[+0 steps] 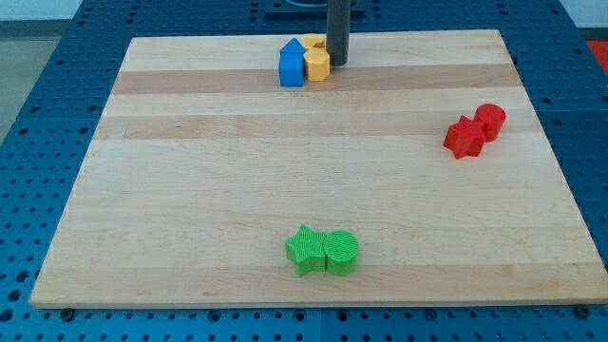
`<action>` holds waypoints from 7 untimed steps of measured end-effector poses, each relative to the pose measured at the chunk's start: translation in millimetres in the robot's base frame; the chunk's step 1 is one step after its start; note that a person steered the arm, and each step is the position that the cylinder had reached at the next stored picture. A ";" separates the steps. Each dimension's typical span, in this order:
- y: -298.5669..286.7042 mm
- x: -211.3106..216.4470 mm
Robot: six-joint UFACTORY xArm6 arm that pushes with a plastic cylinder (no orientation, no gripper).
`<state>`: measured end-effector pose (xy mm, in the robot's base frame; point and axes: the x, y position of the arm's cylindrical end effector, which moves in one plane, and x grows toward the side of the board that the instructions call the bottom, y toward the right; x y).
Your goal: Point your arm at the bottom center
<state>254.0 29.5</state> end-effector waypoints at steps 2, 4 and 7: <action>22.5 27.7; -11.4 155.2; -36.1 167.0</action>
<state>421.1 -6.5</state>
